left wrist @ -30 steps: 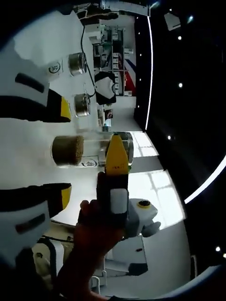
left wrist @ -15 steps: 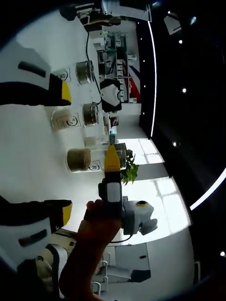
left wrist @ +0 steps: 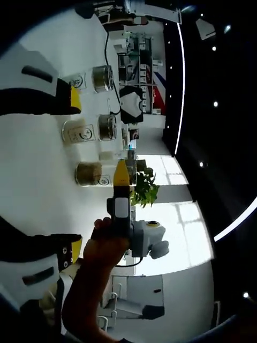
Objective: Rotate the seasoning bottle until the label or dispensing opening points toward the visible target arrow and the bottle remains upright within the marked orientation range
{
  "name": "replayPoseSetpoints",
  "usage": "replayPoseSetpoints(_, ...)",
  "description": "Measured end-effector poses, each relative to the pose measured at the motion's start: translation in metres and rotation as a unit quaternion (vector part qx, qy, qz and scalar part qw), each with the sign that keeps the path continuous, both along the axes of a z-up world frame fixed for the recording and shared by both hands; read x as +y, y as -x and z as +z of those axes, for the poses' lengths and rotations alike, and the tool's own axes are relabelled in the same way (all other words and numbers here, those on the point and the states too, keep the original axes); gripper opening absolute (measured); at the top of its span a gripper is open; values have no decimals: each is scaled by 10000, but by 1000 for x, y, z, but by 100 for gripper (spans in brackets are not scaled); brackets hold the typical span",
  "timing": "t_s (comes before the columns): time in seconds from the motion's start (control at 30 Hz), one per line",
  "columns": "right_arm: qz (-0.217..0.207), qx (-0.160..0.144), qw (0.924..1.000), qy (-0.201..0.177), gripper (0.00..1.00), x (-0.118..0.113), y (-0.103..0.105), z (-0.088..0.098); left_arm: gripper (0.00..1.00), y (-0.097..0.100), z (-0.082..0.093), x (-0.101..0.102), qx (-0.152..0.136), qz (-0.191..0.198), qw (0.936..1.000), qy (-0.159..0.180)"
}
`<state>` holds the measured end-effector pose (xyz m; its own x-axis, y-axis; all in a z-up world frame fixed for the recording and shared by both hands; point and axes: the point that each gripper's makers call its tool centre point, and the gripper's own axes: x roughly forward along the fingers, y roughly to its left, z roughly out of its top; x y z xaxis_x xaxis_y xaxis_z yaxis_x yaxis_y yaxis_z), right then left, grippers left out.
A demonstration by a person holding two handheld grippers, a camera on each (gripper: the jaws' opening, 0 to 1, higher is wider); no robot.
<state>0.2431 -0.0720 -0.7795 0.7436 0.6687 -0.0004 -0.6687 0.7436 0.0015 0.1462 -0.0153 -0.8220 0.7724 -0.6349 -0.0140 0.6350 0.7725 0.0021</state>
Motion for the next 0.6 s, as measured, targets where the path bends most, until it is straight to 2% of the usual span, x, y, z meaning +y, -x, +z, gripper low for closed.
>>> replayPoseSetpoints(0.43, 166, -66, 9998, 64, 38, 3, -2, 0, 96, 2, 6, 4, -47, 46, 10000, 9)
replayPoseSetpoints(0.6, 193, -79, 9998, 72, 39, 3, -2, 0, 96, 0, 12, 16, -73, 127, 9999, 81)
